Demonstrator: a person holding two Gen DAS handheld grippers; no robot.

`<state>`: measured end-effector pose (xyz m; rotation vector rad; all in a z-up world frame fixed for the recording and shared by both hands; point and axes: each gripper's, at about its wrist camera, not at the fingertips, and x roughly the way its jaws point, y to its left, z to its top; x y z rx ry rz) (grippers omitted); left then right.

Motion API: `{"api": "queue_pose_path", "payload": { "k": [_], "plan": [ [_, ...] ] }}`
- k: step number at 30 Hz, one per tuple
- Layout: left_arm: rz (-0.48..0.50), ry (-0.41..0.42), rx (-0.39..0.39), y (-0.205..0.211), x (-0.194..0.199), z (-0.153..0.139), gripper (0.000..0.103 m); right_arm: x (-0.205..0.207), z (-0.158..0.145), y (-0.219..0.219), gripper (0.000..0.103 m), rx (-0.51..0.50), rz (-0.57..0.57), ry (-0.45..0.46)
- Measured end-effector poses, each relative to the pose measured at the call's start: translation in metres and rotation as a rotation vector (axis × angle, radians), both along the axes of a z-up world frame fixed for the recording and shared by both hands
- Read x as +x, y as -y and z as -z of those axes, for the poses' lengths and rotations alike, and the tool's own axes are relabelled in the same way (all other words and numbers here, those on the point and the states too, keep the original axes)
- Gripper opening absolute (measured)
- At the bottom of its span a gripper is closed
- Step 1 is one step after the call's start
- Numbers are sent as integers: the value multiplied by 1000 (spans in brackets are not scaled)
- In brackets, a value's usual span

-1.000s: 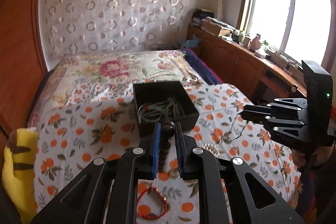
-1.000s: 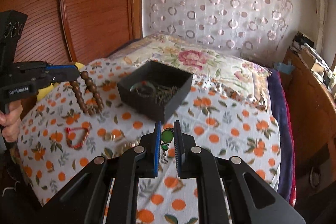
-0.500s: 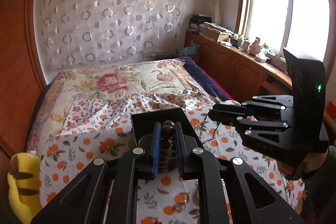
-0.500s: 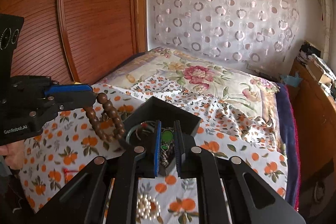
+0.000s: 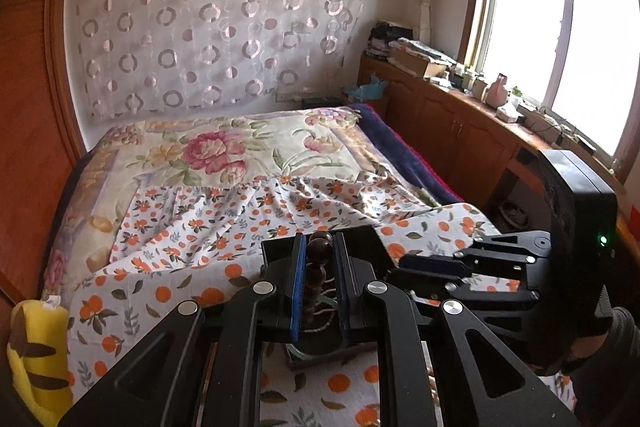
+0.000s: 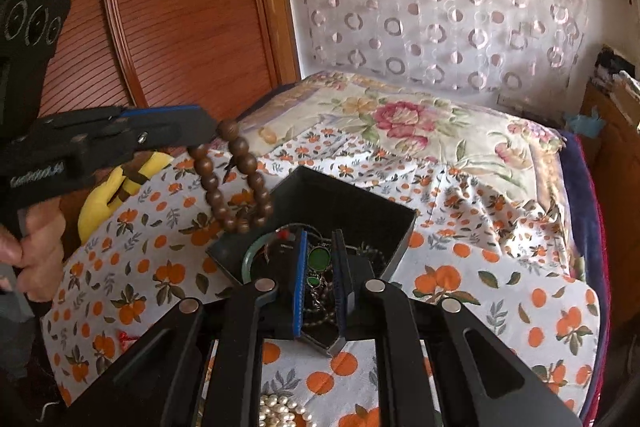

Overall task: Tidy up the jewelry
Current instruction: 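Carry the bead bracelet and green pendant over the black box and open both grippers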

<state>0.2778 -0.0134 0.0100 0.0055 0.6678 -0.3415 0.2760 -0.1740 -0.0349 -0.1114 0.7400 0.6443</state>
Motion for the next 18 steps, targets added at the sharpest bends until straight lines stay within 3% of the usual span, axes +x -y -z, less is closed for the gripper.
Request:
{"api": "queue_pose_path", "payload": {
  "k": [7, 11, 18],
  "plan": [
    [7, -28, 6, 5, 23, 19, 12, 8, 13, 4, 16, -1, 3, -19],
    [17, -41, -4, 12, 36, 27, 12, 8, 15, 7, 29, -9, 15, -13],
    [73, -40, -21, 26, 39, 22, 12, 5, 12, 17, 29, -36, 56, 20]
  ]
}}
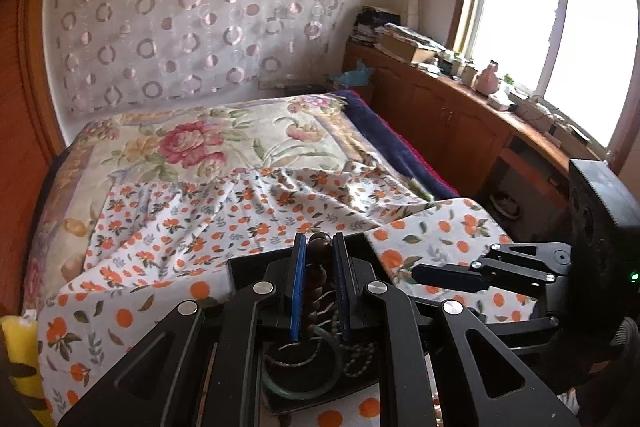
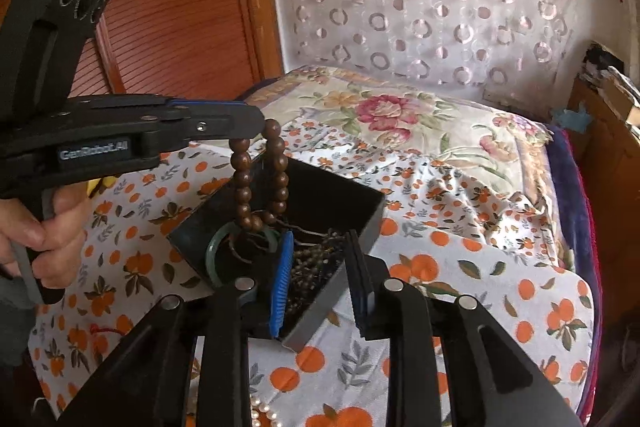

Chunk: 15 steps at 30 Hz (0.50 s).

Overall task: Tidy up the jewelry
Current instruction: 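Carry the bead bracelet and green pendant over the black box and open both grippers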

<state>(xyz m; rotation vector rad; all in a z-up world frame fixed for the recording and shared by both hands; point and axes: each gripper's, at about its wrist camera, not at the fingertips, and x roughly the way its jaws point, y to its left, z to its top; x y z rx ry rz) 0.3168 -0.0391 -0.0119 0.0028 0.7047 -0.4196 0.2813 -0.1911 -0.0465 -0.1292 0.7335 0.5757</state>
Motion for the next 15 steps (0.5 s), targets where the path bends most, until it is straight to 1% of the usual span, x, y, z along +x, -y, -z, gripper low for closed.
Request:
{"api": "queue_pose_path", "payload": {
  "k": [4, 12, 14, 15],
  "plan": [
    [6, 6, 10, 3, 1, -1, 12, 1, 1, 6, 29, -11, 17, -2],
    [-28, -58, 48, -5, 11, 25, 12, -9, 8, 11, 29, -8, 32, -19],
    [-38, -50, 52, -7, 8, 25, 13, -16, 9, 13, 29, -8, 35, -18],
    [-45, -48, 61, -8, 6, 25, 21, -19, 9, 14, 29, -9, 36, -15]
  ]
}}
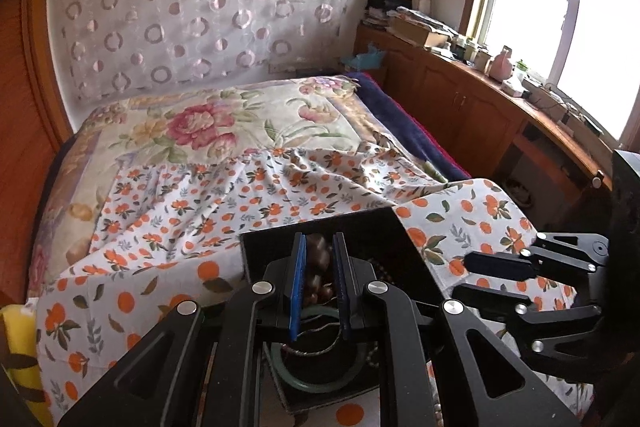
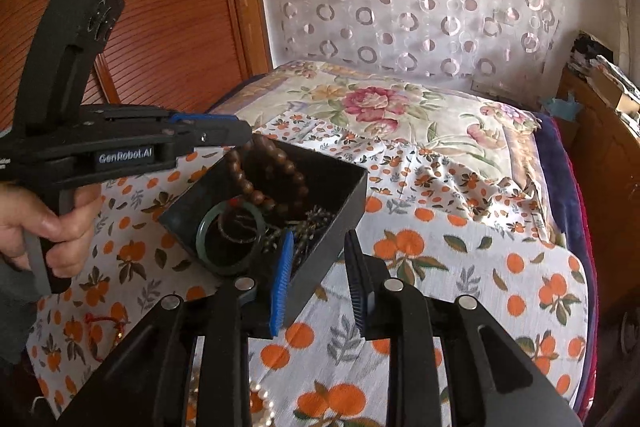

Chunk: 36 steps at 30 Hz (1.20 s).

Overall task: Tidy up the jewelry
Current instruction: 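Carry the bead bracelet and green pendant over the black box and open both grippers, then move the left gripper to the red string bracelet while the right moves to the pearl cluster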

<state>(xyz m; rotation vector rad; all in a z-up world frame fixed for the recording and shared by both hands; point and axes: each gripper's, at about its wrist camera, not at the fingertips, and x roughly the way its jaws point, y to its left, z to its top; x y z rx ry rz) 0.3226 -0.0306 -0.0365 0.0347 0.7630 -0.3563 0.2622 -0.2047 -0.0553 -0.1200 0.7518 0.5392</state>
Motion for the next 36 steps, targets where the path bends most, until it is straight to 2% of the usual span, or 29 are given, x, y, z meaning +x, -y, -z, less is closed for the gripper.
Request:
{"api": "queue_pose_path", "payload": {
  "k": [1, 3, 5, 7, 11, 13, 18, 25, 32, 33, 34, 36],
  "plan": [
    [-5, 5, 5, -1, -3, -1, 35, -6, 1, 2, 29, 2, 1, 1],
    [-12, 34, 10, -4, -14, -4, 46, -16, 1, 4, 29, 16, -3, -8],
    [-9, 43, 17, -6, -24, -4, 51, -27, 3, 7, 29, 20, -6, -6],
    [-8, 43, 20, -9, -37, -2, 66, -39, 7, 10, 29, 22, -8, -17],
    [-1, 36, 42, -14, -63, 6, 73, -58, 16, 8, 29, -3, -23, -30],
    [-7, 32, 43, -19, -76, 11, 82, -67, 21, 5, 29, -13, -43, -45],
    [-19, -9, 59, -31, -106, 30, 84, -86, 34, -10, 29, -58, -97, -60],
    [-65, -44, 53, -52, -142, 45, 84, -104, 36, -25, 29, -67, -150, -67],
    [-80, -63, 61, -58, -156, 54, 84, -103, 45, -40, 28, -129, -162, -57],
    [-81, -72, 48, -59, -156, 56, 84, -102, 46, -41, 28, -136, -159, -55],
    [-81, -84, 35, -60, -156, 58, 84, -101, 47, -41, 20, -146, -152, -50],
    [-86, -90, 18, -60, -158, 61, 84, -100, 46, -39, 17, -143, -154, -57]
  ]
}}
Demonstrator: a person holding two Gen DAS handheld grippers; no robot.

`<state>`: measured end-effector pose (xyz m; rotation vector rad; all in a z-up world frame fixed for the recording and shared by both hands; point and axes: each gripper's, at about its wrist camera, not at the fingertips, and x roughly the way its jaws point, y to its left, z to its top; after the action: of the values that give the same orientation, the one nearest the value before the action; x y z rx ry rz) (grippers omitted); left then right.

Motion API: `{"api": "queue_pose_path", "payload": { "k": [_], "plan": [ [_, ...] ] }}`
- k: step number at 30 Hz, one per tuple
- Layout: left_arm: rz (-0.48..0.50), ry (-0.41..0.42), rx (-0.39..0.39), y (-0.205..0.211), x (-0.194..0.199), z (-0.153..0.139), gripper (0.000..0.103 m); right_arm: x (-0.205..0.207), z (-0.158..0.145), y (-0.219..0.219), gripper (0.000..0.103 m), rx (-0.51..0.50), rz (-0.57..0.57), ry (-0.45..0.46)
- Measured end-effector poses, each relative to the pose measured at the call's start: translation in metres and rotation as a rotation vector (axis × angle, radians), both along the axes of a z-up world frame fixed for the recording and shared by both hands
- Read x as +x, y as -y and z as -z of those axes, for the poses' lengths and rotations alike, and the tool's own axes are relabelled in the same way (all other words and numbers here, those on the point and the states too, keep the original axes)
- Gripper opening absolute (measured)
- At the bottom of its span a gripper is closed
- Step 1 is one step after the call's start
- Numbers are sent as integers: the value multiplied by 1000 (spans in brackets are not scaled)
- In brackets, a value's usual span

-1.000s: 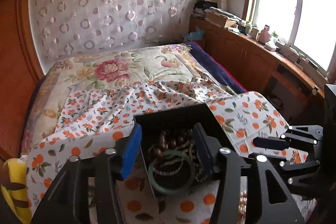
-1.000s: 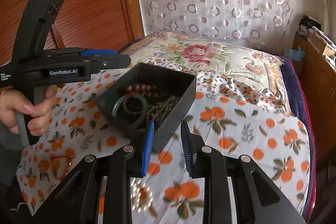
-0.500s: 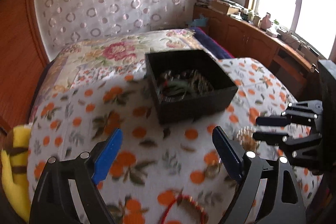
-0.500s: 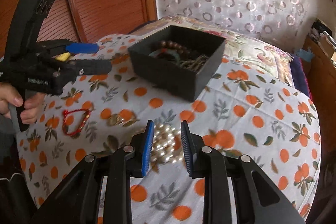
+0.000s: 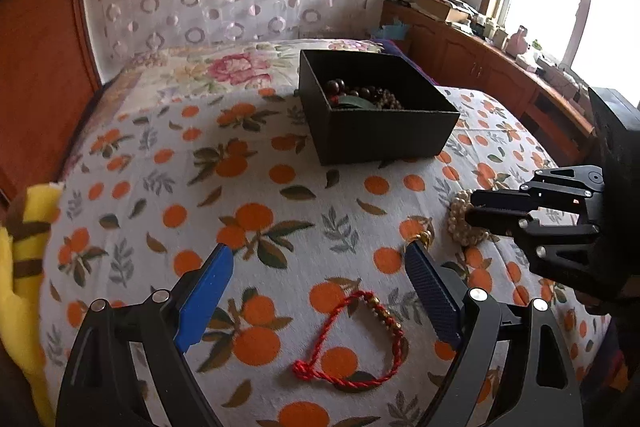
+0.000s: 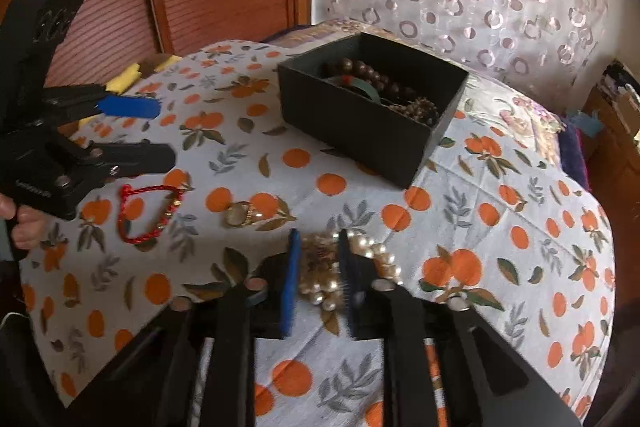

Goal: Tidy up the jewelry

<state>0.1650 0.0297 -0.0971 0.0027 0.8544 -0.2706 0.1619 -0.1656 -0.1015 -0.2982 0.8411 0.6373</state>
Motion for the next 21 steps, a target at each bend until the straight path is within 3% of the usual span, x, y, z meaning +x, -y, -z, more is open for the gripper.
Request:
{"api": "queue_pose_path", "payload": {
  "k": [11, 14, 16, 18, 21],
  "plan": [
    [-5, -14, -15, -11, -9, 4, 84, -3, -23, 23, 17, 77, 49, 25],
    [4, -24, -15, -15, -14, 5, 70, -2, -24, 26, 17, 72, 58, 26],
    [15, -46, -23, -17, -16, 7, 52, -3, -23, 27, 17, 72, 63, 23],
    [29, -70, -35, -18, -19, 11, 45, -3, -21, 27, 17, 75, 66, 19],
    [59, -87, -51, -15, -24, 15, 43, -3, -18, 26, 17, 81, 66, 10]
  ]
}}
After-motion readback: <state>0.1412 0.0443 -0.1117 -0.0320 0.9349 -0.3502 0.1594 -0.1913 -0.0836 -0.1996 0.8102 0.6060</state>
